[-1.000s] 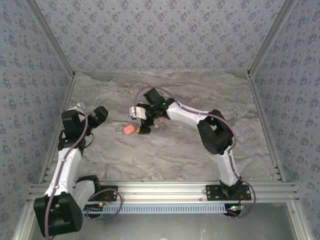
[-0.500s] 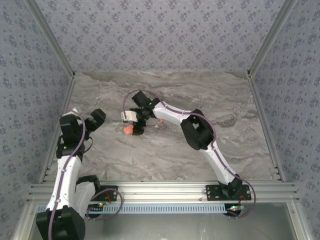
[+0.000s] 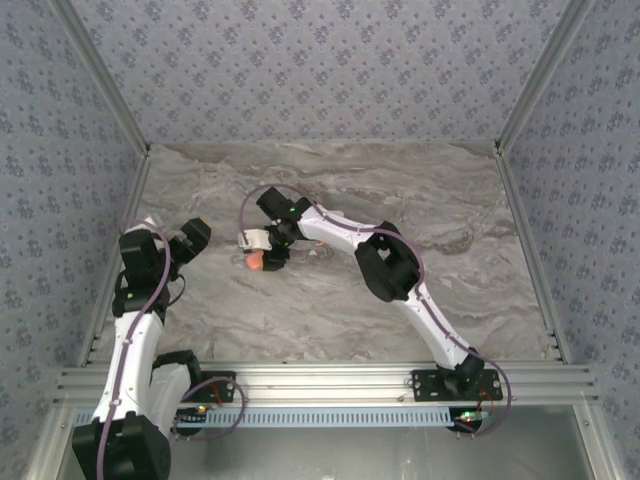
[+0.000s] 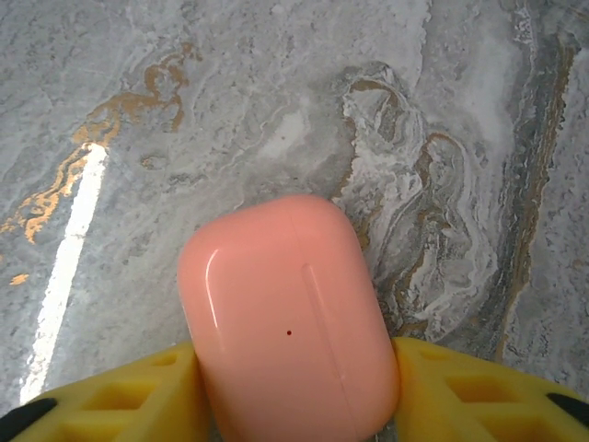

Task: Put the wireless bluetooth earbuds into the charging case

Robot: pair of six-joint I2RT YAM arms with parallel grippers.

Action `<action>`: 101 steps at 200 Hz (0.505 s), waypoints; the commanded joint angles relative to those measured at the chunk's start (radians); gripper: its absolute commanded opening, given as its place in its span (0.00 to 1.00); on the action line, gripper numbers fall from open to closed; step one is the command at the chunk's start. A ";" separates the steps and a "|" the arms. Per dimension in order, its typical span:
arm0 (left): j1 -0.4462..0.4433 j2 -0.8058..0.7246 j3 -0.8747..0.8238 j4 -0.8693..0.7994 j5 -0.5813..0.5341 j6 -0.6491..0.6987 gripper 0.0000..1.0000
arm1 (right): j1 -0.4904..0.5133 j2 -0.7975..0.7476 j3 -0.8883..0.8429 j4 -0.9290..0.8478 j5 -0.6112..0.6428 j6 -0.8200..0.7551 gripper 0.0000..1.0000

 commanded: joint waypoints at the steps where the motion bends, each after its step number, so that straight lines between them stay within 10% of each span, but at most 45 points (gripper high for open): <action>1: 0.006 -0.017 -0.005 -0.008 -0.004 -0.007 0.99 | 0.008 0.006 0.019 -0.059 0.024 -0.004 0.46; 101: -0.033 0.020 0.007 0.205 0.373 -0.060 0.91 | -0.077 -0.592 -0.587 0.435 0.097 0.191 0.39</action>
